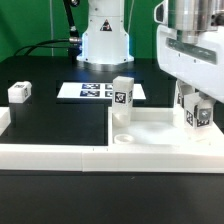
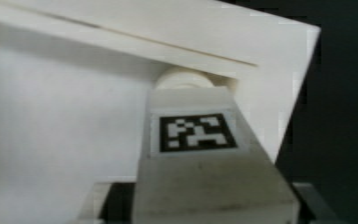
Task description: Assemble square table
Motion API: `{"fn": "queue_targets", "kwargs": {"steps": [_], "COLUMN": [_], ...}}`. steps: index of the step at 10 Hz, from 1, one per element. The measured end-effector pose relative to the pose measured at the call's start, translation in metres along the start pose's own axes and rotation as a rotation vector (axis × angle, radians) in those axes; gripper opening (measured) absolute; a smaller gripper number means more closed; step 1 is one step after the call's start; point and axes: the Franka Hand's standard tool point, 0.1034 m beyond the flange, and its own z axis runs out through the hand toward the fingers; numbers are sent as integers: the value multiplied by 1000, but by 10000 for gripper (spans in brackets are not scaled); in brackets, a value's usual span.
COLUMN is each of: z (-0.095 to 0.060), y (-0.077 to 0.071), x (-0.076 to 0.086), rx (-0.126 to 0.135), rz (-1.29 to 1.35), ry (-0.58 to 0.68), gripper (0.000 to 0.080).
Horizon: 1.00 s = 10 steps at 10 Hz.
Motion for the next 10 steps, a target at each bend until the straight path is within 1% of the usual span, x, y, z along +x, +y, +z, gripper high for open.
{"fn": "queue_targets", "kwargs": {"steps": [1, 3, 4, 5, 6, 7, 8, 9, 10], "z": [0, 0, 0, 1, 1, 1, 1, 1, 1], "y": [2, 4, 4, 4, 4, 5, 7, 6, 6], "x": [0, -7, -10, -9, -9, -10, -17, -22, -18], "rx": [21, 46, 49, 49, 48, 44, 7, 5, 9], "rz": [96, 310, 331, 315, 301, 289, 116, -8, -51], "ry": [-25, -38, -38, -37, -36, -35, -19, -7, -3], "gripper": [293, 293, 293, 293, 401, 565, 565, 624, 642]}}
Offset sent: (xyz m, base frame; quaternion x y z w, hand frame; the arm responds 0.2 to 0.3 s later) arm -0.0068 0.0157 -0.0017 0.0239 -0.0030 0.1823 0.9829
